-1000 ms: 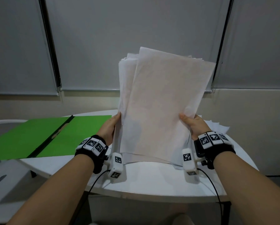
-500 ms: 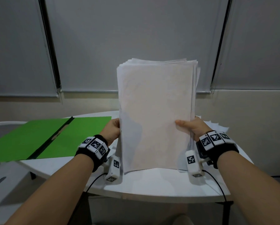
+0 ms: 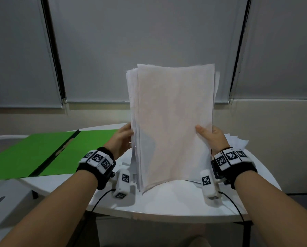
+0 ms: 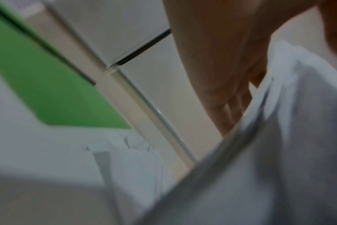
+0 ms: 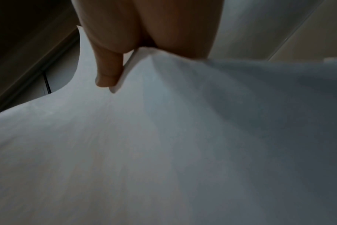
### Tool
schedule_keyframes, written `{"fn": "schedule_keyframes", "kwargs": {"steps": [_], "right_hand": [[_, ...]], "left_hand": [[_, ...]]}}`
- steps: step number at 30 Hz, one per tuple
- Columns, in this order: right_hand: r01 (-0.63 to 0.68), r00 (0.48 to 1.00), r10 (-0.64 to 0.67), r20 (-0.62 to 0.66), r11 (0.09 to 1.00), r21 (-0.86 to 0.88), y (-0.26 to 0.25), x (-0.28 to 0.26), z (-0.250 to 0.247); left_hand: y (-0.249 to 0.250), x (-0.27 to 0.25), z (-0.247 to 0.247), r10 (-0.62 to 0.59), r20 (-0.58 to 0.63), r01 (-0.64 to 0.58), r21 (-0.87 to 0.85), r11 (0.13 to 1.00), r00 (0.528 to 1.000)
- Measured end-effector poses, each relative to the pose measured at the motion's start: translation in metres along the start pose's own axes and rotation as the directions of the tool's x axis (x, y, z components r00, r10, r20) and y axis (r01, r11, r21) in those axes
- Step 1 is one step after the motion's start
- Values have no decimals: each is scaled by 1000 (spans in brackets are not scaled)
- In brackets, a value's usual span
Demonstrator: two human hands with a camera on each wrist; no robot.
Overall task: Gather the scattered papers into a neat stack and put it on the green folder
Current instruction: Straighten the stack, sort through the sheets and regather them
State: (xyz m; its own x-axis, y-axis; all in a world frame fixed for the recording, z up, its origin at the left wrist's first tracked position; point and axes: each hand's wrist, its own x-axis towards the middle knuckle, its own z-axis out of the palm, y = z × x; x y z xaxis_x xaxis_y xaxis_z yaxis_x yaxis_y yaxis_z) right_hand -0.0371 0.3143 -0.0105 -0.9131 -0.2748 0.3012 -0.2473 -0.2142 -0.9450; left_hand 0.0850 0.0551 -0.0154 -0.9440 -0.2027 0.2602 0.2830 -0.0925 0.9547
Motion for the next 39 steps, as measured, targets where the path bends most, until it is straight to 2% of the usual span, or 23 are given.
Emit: {"fn": "schedule_keyframes", "kwargs": {"steps": [1, 2, 4, 6, 8, 12, 17, 19, 23, 25, 28, 31, 33, 35, 37, 39], "right_hand": [[8, 1000, -8, -10, 1000, 4, 2, 0, 0], [16, 1000, -16, -13, 1000, 12, 3, 0, 2], [35, 999, -35, -13, 999, 13, 2, 0, 9], [72, 997, -72, -19, 997, -10, -4, 0, 16], [106, 994, -107, -26, 993, -44, -13, 1, 19], [165, 986, -162, 35, 972, -165, -32, 6, 14], [322, 946, -321, 36, 927, -194, -69, 17, 27], [361, 931, -363, 27, 913, -190, -82, 20, 35], [381, 911, -399, -106, 911, -156, -95, 21, 40], [384, 902, -420, -103, 888, -253, -92, 22, 41], [415, 893, -447, -49, 861, -293, -88, 19, 36], [426, 897, -443, -17, 873, -238, -89, 17, 30], [358, 929, -368, -29, 917, -176, -88, 19, 28], [224, 974, -227, -4, 965, -138, -81, 21, 25], [77, 996, -67, 58, 981, -177, -63, 18, 23], [16, 997, -1, 72, 977, -211, -48, 8, 27]], "left_hand": [[6, -1, 0, -4, 15, 6, -120, 993, 1000], [10, 0, 1, 6, 25, -2, -163, 987, 1000], [14, 4, 11, 123, -37, -123, -14, 992, 992], [15, 10, 20, 259, -199, -240, 114, 964, 945], [21, 16, 23, 298, -290, -267, 142, 953, 910], [42, 22, 20, 295, -256, -250, 195, 948, 920], [76, 29, 36, 384, -185, -339, 234, 911, 905], [86, 31, 43, 407, -241, -360, 215, 908, 881], [99, 31, 48, 460, -306, -395, 253, 883, 833], [99, 31, 47, 494, -318, -418, 280, 864, 809], [96, 31, 43, 543, -320, -433, 355, 829, 776], [94, 32, 31, 486, -255, -409, 302, 861, 836], [85, 34, 19, 364, -211, -335, 162, 928, 907], [65, 31, 9, 196, -145, -185, 90, 979, 970], [39, 25, 6, 49, -101, -38, 110, 993, 994], [16, 20, 11, 30, -147, -13, 115, 993, 989]]}}
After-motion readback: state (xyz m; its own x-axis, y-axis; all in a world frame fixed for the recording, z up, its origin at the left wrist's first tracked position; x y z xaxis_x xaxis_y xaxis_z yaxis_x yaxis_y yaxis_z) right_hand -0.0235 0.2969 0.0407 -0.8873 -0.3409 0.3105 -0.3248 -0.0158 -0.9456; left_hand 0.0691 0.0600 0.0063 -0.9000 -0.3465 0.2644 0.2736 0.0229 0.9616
